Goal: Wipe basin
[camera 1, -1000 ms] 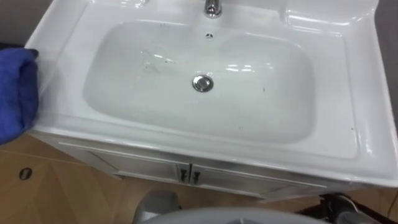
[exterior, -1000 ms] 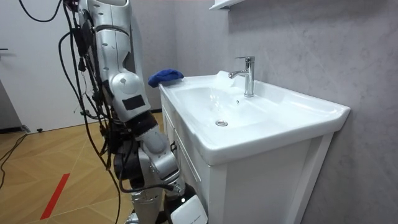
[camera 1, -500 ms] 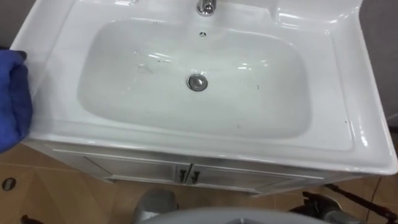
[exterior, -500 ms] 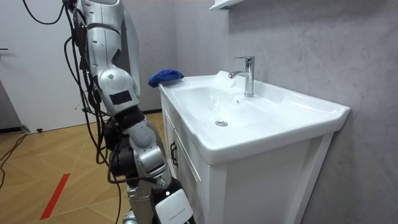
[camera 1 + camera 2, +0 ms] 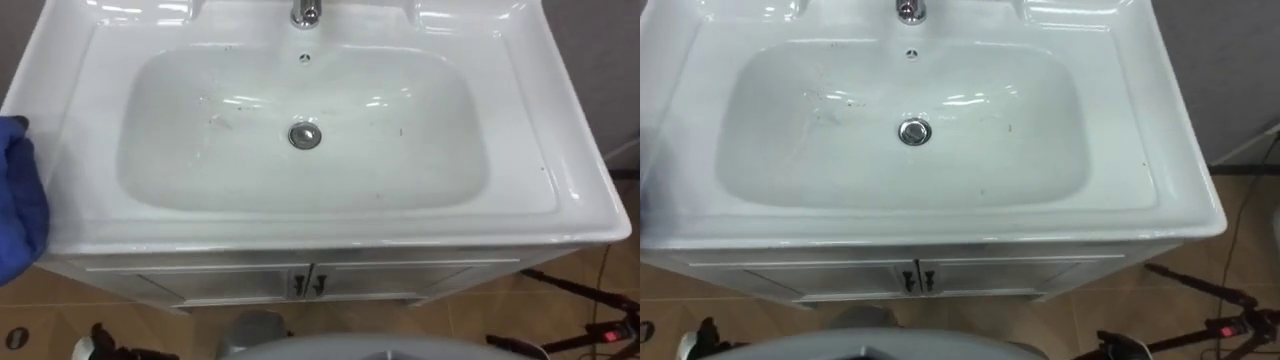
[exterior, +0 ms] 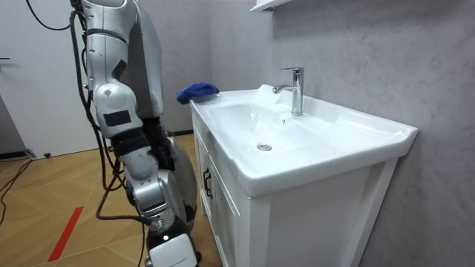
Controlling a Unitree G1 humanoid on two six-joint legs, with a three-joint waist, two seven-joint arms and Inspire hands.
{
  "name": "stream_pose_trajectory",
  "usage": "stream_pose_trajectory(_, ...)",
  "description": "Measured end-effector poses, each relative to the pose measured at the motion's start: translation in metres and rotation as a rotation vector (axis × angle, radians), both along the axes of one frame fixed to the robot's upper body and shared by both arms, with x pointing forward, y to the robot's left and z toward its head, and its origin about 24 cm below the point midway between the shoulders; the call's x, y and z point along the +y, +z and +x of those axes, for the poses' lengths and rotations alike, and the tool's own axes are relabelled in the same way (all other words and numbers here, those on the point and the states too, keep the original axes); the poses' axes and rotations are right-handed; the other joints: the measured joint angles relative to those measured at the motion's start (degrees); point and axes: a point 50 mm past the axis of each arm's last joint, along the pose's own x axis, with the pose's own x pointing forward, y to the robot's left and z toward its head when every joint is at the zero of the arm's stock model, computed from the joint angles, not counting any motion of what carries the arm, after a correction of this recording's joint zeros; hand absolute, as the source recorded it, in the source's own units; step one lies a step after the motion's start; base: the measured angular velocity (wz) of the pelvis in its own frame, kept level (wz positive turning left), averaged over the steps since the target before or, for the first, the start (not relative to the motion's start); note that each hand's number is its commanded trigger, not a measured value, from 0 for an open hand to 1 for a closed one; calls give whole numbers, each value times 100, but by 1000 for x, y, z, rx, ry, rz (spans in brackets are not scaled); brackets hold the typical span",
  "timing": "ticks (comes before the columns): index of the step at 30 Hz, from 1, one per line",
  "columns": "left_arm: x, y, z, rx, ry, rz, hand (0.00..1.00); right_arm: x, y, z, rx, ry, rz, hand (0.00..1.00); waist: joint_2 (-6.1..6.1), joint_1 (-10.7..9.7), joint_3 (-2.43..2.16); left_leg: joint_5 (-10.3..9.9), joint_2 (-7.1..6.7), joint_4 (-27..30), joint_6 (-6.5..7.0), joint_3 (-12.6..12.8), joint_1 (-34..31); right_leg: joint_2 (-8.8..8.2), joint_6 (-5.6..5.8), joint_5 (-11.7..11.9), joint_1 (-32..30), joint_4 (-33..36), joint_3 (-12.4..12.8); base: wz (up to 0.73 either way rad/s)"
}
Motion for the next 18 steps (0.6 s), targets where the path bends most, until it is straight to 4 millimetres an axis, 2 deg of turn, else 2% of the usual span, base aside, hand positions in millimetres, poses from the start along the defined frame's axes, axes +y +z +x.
stream_pose_trajectory(1,-2,-1,2,3,-8,-20,0,-1,0,0,-2,-5,-12,0,2,-36,0,4,-48,-24,11,15,29,-15,16,9,12,-1,9,-6)
stream_pose_trajectory(4,-5,-2,6,6,-37,-49,0,-1,0,-3,10,6,-23,0,11,-144,0,-13,-54,-30,47,24,77,-25,51,29,49,-1,71,-1)
stream_pose_trajectory(9,-7,-2,11,10,-60,-90,0,0,-1,-12,41,28,-26,0,47,-195,-4,-32,-74,-46,81,43,106,-63,72,42,58,6,82,0)
stream_pose_trajectory(14,-12,-7,4,70,-87,-159,0,-1,-1,-17,59,47,-33,0,191,-295,8,-37,-88,-121,118,156,213,-113,83,48,55,52,140,-9)
stream_pose_trajectory(15,-13,-7,3,78,-92,-165,0,-1,-1,-16,58,53,-35,0,209,-301,1,-36,-91,-142,119,169,232,-118,83,48,56,70,150,-14)
stream_pose_trajectory(18,-13,-8,2,103,-109,-180,0,-2,-1,-17,74,82,-49,0,237,-359,20,-36,-110,-177,120,182,280,-126,83,48,62,108,188,-3)
